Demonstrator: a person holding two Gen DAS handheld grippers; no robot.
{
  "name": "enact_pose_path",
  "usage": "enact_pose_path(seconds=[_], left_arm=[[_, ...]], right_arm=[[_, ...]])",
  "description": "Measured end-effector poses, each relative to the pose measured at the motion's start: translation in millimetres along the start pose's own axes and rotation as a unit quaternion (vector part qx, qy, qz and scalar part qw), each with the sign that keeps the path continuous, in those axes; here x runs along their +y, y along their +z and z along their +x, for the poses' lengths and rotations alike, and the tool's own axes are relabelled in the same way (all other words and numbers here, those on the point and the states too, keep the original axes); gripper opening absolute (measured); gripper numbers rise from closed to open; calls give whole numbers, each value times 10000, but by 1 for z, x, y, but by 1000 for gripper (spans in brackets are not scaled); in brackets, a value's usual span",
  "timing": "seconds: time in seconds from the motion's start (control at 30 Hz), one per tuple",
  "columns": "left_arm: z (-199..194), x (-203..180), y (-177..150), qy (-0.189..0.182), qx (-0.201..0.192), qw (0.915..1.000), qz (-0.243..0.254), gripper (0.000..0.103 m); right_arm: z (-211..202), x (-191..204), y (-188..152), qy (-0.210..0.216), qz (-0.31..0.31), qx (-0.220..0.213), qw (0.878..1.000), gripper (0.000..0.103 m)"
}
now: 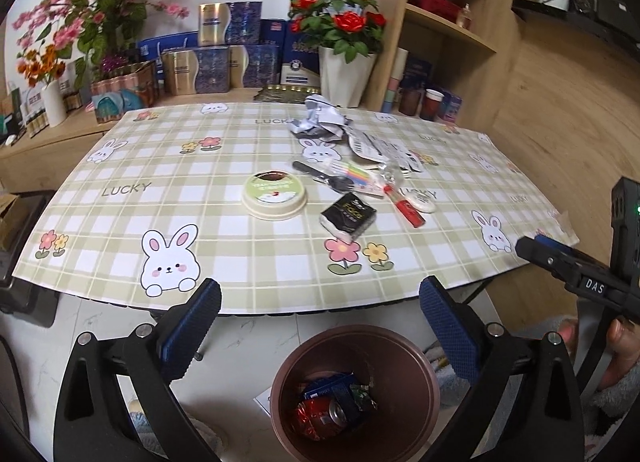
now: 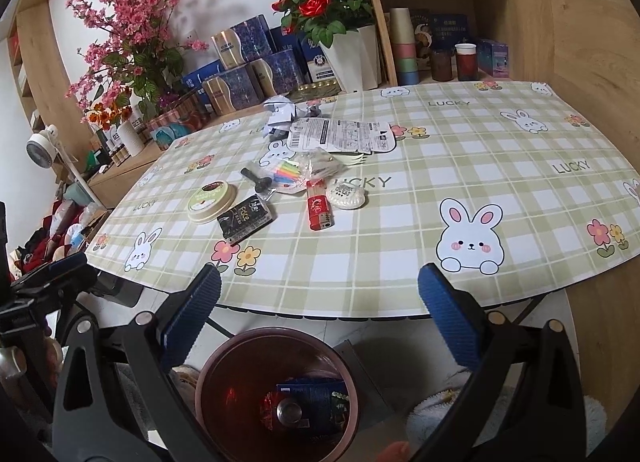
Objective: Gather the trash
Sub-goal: 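Grasp the clear plastic wrapper with the right gripper while the left gripper grasps the yogurt cup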
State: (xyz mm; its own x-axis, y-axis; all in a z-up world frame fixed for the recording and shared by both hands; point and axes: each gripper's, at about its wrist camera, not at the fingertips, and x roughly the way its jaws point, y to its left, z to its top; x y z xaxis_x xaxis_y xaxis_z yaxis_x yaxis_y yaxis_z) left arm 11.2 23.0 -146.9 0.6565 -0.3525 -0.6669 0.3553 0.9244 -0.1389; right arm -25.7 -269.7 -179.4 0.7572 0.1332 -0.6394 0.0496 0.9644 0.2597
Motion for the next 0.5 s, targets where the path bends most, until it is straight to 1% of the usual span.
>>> enact_pose_path(seconds=[0.13,0.3,0.4,0.5], left_arm=[[3,6,2,67,-8,10000,-29,97],[11,13,4,98,38,9999,-100,97],[19,17,5,103,93,9998,-132,97],[26,20,9,60,132,9998,-149,97]], right_arm=[[5,-3,2,-165,-62,16,9998,97],[14,-10,3,-191,54,109,9997,97],[21,-14,5,-135,126,205,9996,97],[27,-15,7,-190,70,199,9996,97]])
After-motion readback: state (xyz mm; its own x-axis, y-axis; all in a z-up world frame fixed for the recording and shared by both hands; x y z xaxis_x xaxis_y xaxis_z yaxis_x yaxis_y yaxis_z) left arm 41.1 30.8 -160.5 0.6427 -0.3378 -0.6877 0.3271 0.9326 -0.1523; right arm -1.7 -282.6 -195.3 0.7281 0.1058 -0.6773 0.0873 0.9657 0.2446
